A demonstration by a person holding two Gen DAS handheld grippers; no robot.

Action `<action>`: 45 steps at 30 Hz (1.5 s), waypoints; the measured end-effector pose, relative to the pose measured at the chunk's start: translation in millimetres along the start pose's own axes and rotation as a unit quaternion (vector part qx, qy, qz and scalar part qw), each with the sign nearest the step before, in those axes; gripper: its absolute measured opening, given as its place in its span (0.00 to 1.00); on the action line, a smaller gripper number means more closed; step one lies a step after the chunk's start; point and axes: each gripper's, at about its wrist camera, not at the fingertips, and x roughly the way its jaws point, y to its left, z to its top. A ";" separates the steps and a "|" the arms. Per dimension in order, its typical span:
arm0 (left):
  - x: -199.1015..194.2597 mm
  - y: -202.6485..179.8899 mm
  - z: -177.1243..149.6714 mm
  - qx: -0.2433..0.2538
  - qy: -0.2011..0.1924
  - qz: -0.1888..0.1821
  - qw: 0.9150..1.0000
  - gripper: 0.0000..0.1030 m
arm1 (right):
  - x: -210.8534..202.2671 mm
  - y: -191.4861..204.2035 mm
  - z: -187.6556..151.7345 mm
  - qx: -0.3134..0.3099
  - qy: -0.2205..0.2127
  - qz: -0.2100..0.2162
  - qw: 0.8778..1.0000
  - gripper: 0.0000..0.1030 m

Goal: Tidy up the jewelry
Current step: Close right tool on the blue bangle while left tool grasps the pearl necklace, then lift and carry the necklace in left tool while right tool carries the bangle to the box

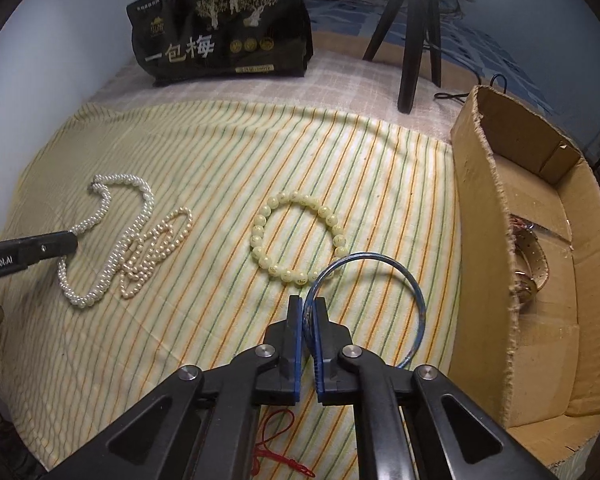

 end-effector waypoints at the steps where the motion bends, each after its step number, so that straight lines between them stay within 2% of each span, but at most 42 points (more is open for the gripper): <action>1: -5.7 1.0 1.7 -0.005 -0.005 -0.009 1.000 0.05 | -3.9 -1.7 0.5 0.003 -0.005 0.002 1.000 0.02; 14: -72.9 -20.4 19.3 -0.022 -0.070 -0.084 0.994 0.05 | -47.2 -13.6 7.0 0.028 -0.059 0.025 0.998 0.01; 22: -105.9 -26.5 23.7 -0.019 -0.103 -0.102 0.989 0.05 | -72.6 -14.3 11.2 0.032 -0.090 0.038 0.995 0.01; 30: -138.0 -45.1 24.0 0.018 -0.140 -0.102 0.985 0.05 | -94.6 -20.3 9.8 0.028 -0.113 0.032 0.993 0.01; 45: -169.9 -107.3 16.7 0.062 -0.157 -0.158 0.973 0.05 | -136.2 -66.0 -10.4 0.056 -0.147 0.012 0.987 0.01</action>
